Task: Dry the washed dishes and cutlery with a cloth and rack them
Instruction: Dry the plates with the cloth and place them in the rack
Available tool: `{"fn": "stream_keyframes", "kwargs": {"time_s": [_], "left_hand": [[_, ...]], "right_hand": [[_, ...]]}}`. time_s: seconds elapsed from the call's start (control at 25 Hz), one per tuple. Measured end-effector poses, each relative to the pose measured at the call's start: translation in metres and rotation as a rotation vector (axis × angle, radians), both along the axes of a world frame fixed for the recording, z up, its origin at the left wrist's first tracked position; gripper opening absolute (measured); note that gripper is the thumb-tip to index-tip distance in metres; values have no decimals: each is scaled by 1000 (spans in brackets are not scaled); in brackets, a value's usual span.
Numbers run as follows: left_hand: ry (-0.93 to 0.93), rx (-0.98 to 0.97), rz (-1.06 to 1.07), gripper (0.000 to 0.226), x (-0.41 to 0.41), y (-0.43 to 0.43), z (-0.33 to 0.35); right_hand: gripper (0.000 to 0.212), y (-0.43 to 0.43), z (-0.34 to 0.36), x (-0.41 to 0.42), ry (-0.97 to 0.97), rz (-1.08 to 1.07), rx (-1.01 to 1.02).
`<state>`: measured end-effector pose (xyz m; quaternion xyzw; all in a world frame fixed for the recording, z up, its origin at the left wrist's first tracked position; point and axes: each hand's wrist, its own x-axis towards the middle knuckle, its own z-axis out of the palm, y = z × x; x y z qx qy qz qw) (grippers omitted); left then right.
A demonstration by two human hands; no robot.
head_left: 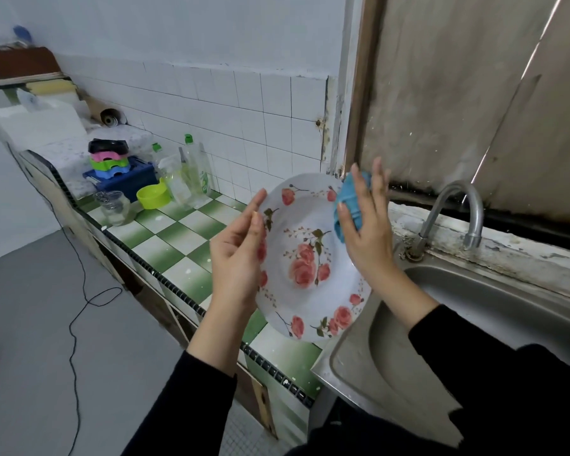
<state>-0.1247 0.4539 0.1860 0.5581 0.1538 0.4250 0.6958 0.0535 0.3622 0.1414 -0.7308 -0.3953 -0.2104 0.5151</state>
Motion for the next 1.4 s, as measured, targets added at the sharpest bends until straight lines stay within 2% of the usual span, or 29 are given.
{"fn": "stream_keyframes", "kwargs": {"time_s": [0.12,0.2,0.28,0.36,0.44,0.52,0.6,0.68,0.76,0.88,0.92,1.0,1.12,1.28,1.4], "left_hand": [[6,64,-17,32,-3,-9,-4],[-25,12,23,28,-9,-8,-5],[-89,-95,74,30,-21,4,-2],[-93,-95,129,29,-35,16,0],[-82,-86,141,24,-44,17,0],[-71,-85,73,23,-45,6,1],[-77,-59,-36,26,-42,-15,3],[-87,12,-120,31,-38,-39,6],[-78,58,-142,34,-36,-59,11],[-103,9,-104,32,-37,-70,16],[-109,-13,-79,31,-36,-75,17],[-109,-58,-47,28,-30,-93,16],[-118,-127,-106,27,-19,-145,19],[-132,-159,-130,24,-2,-204,25],[-153,-190,-146,24,10,-247,26]], "right_hand": [[61,33,28,-43,104,60,84],[63,40,18,-87,45,250,-17],[61,29,-9,-121,-32,424,-219],[60,8,-35,-125,-61,326,-399],[62,-8,-47,-105,27,74,-429],[61,-14,-38,-80,98,-96,-298],[60,-12,-16,-69,40,-161,-101],[60,-7,5,-81,11,-112,45],[61,-12,10,-110,20,85,67],[59,-52,-21,-135,-119,379,-125],[58,-75,-34,-129,-174,380,-203],[58,-121,-50,-107,-201,254,-288],[51,-198,-50,-84,-85,4,-223],[50,-295,-28,-81,191,-220,62],[54,-362,-16,-84,447,-256,266]]}}
